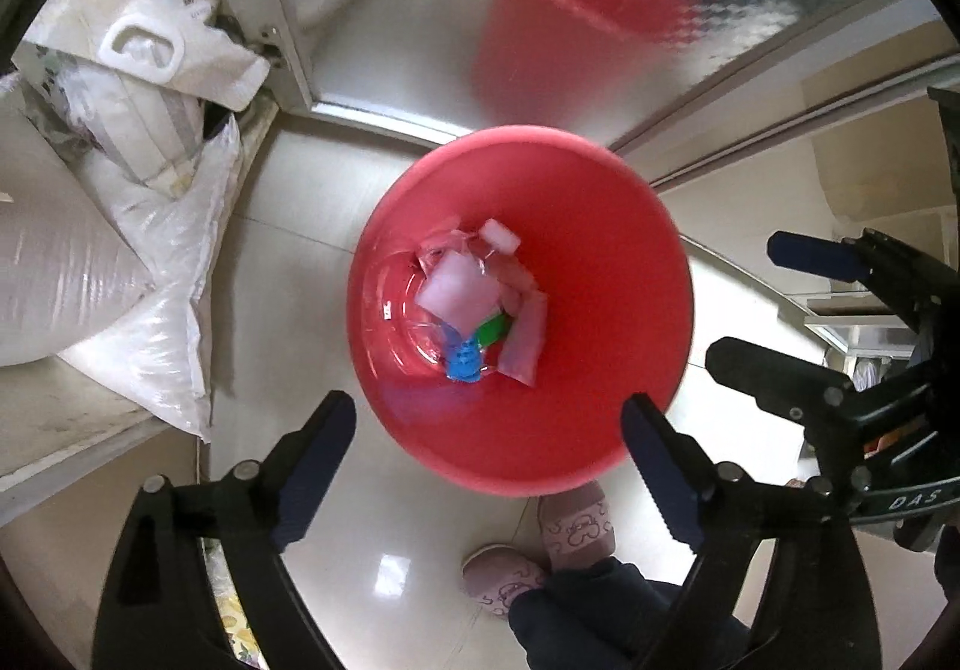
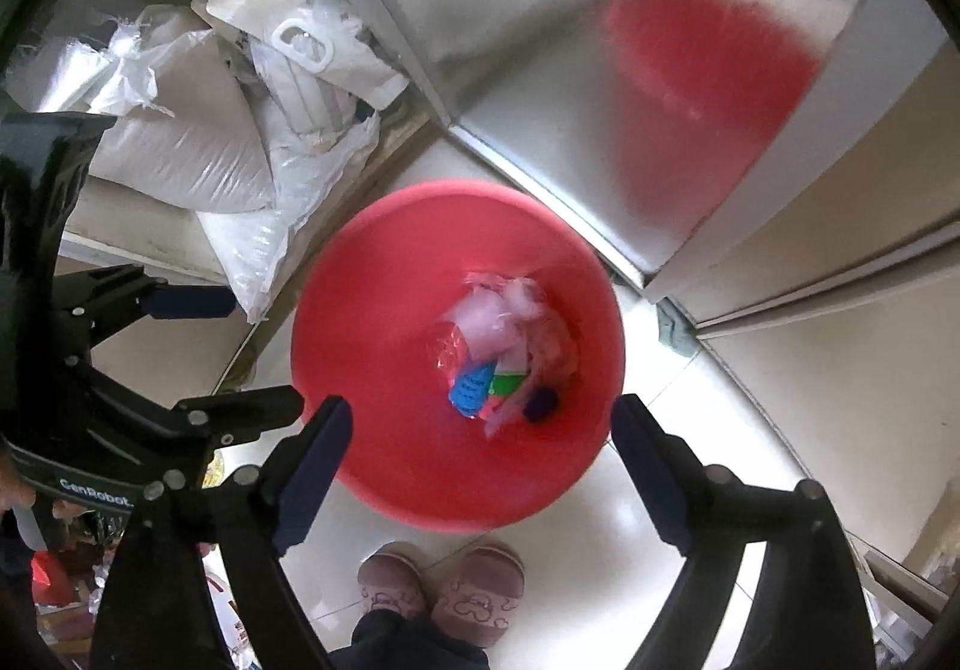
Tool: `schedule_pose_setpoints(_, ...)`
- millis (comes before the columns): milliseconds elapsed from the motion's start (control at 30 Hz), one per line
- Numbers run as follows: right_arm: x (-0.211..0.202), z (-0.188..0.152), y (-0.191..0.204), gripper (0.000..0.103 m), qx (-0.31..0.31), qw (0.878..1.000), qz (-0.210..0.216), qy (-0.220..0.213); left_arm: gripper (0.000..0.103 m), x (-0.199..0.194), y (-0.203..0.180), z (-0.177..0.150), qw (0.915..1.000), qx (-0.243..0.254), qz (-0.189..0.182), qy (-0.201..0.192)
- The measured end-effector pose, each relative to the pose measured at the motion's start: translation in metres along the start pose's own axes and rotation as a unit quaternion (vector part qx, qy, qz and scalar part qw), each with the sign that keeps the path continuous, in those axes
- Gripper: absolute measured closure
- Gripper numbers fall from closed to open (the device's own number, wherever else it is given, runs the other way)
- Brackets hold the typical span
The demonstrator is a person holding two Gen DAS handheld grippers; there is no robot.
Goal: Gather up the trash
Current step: 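Open the left tool over the bucket while the right tool releases the lid, then raise both tools back up to the counter items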
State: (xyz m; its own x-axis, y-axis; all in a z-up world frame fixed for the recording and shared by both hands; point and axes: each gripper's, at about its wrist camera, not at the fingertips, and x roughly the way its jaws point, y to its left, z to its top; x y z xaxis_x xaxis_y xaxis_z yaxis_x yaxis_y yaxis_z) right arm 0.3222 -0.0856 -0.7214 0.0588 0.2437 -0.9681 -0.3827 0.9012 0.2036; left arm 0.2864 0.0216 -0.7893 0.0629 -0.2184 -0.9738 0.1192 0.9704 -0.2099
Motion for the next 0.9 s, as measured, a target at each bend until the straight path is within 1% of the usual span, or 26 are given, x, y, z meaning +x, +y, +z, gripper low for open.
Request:
schedule_pose_setpoints(33,-0.005,-0.001,0.002,0.009,-0.001,1.000,-0.002,0.000,0.012,-0.006,-0.002,-0.001,1.0000,0.002,0.002,-0.001)
schedule_pose_setpoints(133,-0.032,-0.002,0.013,0.008,-0.008,1.000,-0.013,-0.004,0.010,-0.030,-0.010,-0.004,0.9999,0.014,0.007,-0.006)
schedule_pose_setpoints(233,-0.070,-0.003,0.026,0.007,-0.019,0.999,-0.026,-0.015,0.010,-0.071,-0.022,-0.008,0.9994,0.030,0.010,-0.012)
schedule_pose_setpoints(333,-0.120,-0.004,0.038,0.005,-0.002,0.999,-0.024,-0.029,0.010,-0.126,-0.035,-0.011,0.9987,0.041,0.010,-0.030)
schedule_pose_setpoints(367,-0.140,-0.005,0.042,0.005,0.001,0.999,-0.019,-0.032,0.010,-0.152,-0.041,-0.013,0.9982,0.042,0.010,-0.041)
schedule_pose_setpoints(400,-0.158,-0.007,0.046,0.005,0.000,0.999,-0.023,-0.038,0.010,-0.167,-0.045,-0.014,0.9980,0.042,0.009,-0.046)
schedule_pose_setpoints(433,-0.177,-0.008,0.050,0.005,-0.001,0.999,-0.029,-0.046,0.010,-0.189,-0.050,-0.016,0.9976,0.045,0.005,-0.054)
schedule_pose_setpoints(500,-0.223,-0.011,0.061,0.005,0.005,0.998,-0.028,-0.065,0.010,-0.235,-0.060,-0.020,0.9962,0.051,0.000,-0.071)
schedule_pose_setpoints(533,-0.242,-0.012,0.065,0.005,0.006,0.997,-0.030,-0.073,0.009,-0.265,-0.066,-0.024,0.9950,0.052,-0.001,-0.085)
schedule_pose_setpoints(567,-0.263,-0.014,0.071,0.005,0.004,0.996,-0.034,-0.084,0.009,-0.288,-0.070,-0.026,0.9940,0.051,-0.002,-0.097)
schedule_pose_setpoints(600,-0.288,-0.014,0.077,0.005,0.001,0.994,-0.043,-0.100,0.005,-0.309,-0.072,-0.027,0.9932,0.048,-0.001,-0.106)
schedule_pose_setpoints(667,-0.326,-0.014,0.087,0.003,-0.004,0.992,-0.050,-0.115,0.001,-0.345,-0.076,-0.032,0.9923,0.039,0.007,-0.117)
schedule_pose_setpoints(733,-0.362,-0.012,0.096,0.003,-0.010,0.991,-0.056,-0.121,0.001,-0.379,-0.082,-0.037,0.9912,0.030,-0.004,-0.129)
schedule_pose_setpoints(800,-0.397,-0.012,0.104,0.002,-0.015,0.989,-0.060,-0.137,0.001,-0.413,-0.088,-0.042,0.9895,0.026,-0.012,-0.142)
schedule_pose_setpoints(833,-0.415,-0.012,0.108,0.000,-0.018,0.987,-0.060,-0.150,0.001,-0.428,-0.093,-0.043,0.9880,0.027,-0.012,-0.151)
schedule_pose_setpoints(900,-0.441,-0.012,0.113,0.000,-0.025,0.983,-0.067,-0.166,0.001,-0.457,-0.101,-0.046,0.9855,0.031,-0.004,-0.167)
